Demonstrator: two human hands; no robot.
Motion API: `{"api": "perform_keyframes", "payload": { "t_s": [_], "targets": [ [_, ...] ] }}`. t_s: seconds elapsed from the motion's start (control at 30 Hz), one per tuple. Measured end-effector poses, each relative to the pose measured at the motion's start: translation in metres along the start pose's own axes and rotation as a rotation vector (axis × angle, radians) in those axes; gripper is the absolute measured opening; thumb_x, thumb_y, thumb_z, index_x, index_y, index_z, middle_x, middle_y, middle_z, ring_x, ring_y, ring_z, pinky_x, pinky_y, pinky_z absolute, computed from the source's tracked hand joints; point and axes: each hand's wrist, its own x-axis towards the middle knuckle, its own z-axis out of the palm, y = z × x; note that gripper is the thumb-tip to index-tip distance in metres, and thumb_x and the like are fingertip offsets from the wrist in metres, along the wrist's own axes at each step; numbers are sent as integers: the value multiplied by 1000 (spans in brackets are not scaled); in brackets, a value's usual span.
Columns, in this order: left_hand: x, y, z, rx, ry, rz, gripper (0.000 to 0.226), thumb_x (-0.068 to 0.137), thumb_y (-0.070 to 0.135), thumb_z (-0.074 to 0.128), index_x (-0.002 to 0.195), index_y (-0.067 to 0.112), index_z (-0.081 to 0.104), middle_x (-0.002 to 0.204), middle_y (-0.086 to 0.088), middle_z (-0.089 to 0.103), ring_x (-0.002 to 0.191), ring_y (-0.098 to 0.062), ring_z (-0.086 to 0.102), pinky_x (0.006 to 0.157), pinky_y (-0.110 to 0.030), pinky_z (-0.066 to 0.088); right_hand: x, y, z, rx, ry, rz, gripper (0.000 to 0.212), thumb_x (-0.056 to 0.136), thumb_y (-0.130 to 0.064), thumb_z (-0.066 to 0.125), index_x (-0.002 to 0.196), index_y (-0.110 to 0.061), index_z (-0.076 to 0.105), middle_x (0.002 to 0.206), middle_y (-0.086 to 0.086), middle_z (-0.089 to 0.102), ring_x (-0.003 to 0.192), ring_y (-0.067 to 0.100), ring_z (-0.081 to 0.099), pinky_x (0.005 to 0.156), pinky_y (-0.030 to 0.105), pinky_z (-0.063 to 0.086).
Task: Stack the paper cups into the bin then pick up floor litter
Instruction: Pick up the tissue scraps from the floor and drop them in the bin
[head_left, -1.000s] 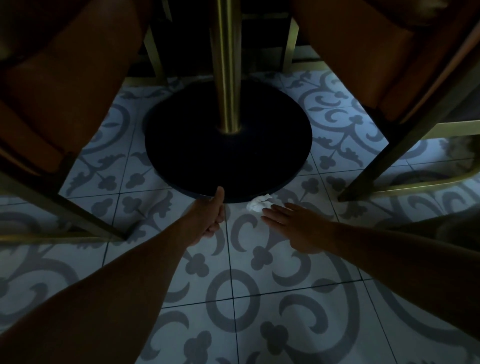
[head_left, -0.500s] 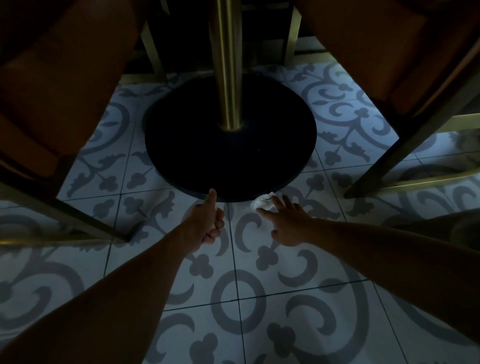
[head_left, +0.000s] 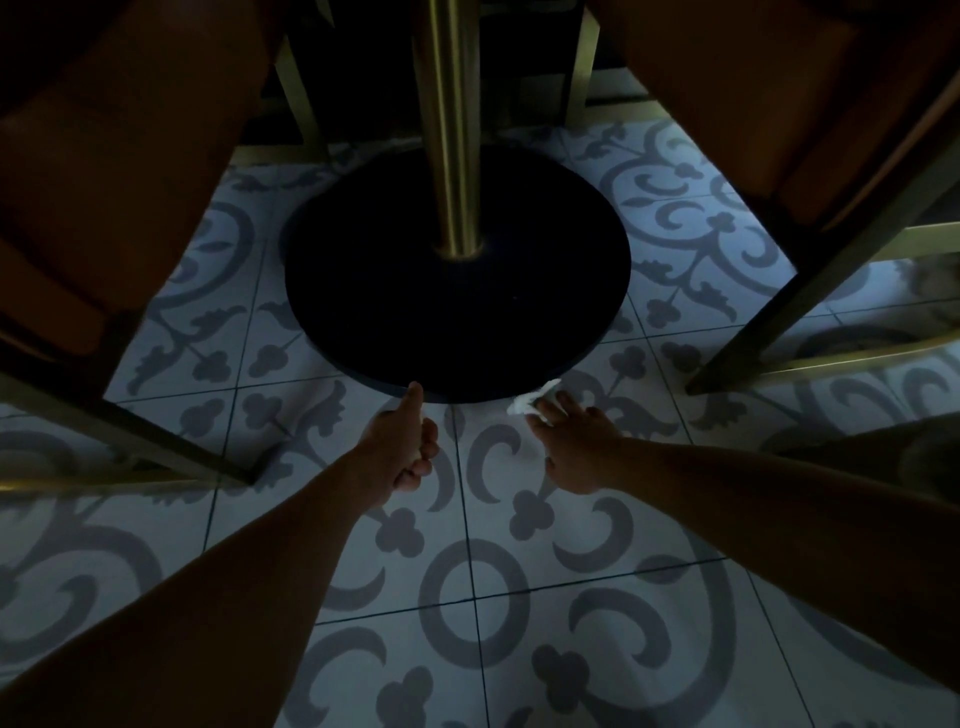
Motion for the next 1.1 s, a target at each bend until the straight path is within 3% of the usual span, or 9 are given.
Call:
{"api": "perform_keyframes", "payload": {
  "t_s": [0.23, 0.33, 0.53, 0.7, 0.8, 0.93, 1.0, 1.1],
  "targets": [
    [-10, 18, 21, 9, -24, 9, 61, 98, 63, 31, 62, 16, 43, 48, -1, 42, 29, -12, 35, 31, -11, 17, -36, 5, -10, 0, 129, -73, 65, 91, -25, 49, 147, -9, 21, 157, 11, 14, 139, 34, 19, 107, 49, 32],
    [-16, 27, 33, -16, -53, 75, 58, 100, 57, 34, 68, 12, 50, 52, -2, 47, 38, -15, 42, 32, -13, 26, -51, 10, -20, 23, 191, -60, 59, 90, -26, 50, 142, -7, 30, 153, 14, 22, 134, 33, 28, 103, 48, 38],
    [-34, 43, 58, -10, -167, 198, 27, 106, 19, 42, 92, 3, 58, 76, -9, 52, 57, -17, 47, 35, -18, 40, -85, 20, -32, 73, 262, -15, 56, 91, -25, 49, 141, -7, 33, 154, 13, 25, 136, 29, 29, 107, 45, 37],
    [-51, 55, 82, 115, -220, 339, 22, 102, -2, 43, 115, 3, 61, 97, -7, 59, 77, -15, 59, 56, -21, 56, -119, 18, -41, 180, 328, 45, 52, 90, -24, 50, 139, -9, 39, 151, 11, 32, 132, 26, 37, 103, 40, 39],
    [-64, 64, 102, 104, -277, 413, 28, 101, -5, 44, 122, 4, 61, 108, -6, 60, 84, -14, 64, 74, -24, 58, -145, 18, -53, 292, 398, 80, 46, 90, -23, 50, 136, -15, 45, 142, 5, 43, 123, 22, 46, 97, 38, 47],
    [-83, 73, 135, 111, -274, 510, 31, 100, -3, 48, 124, 10, 62, 108, -10, 65, 101, -21, 67, 100, -40, 52, -176, 25, -73, 399, 546, 127, 31, 93, -21, 48, 123, -20, 56, 124, 2, 56, 107, 16, 57, 88, 34, 53],
    [-94, 76, 154, 99, -258, 551, 30, 99, -2, 52, 122, 13, 63, 112, -16, 68, 106, -25, 67, 98, -42, 54, -190, 30, -83, 430, 640, 156, 25, 94, -19, 49, 116, -20, 61, 117, 1, 61, 101, 13, 60, 86, 32, 54],
    [-110, 77, 182, 103, -268, 629, 27, 96, 5, 60, 120, 17, 63, 116, -11, 68, 99, -18, 67, 87, -33, 57, -209, 42, -96, 423, 772, 173, 21, 93, -15, 51, 108, -19, 65, 110, 0, 65, 94, 12, 62, 82, 29, 54]
  ]
}}
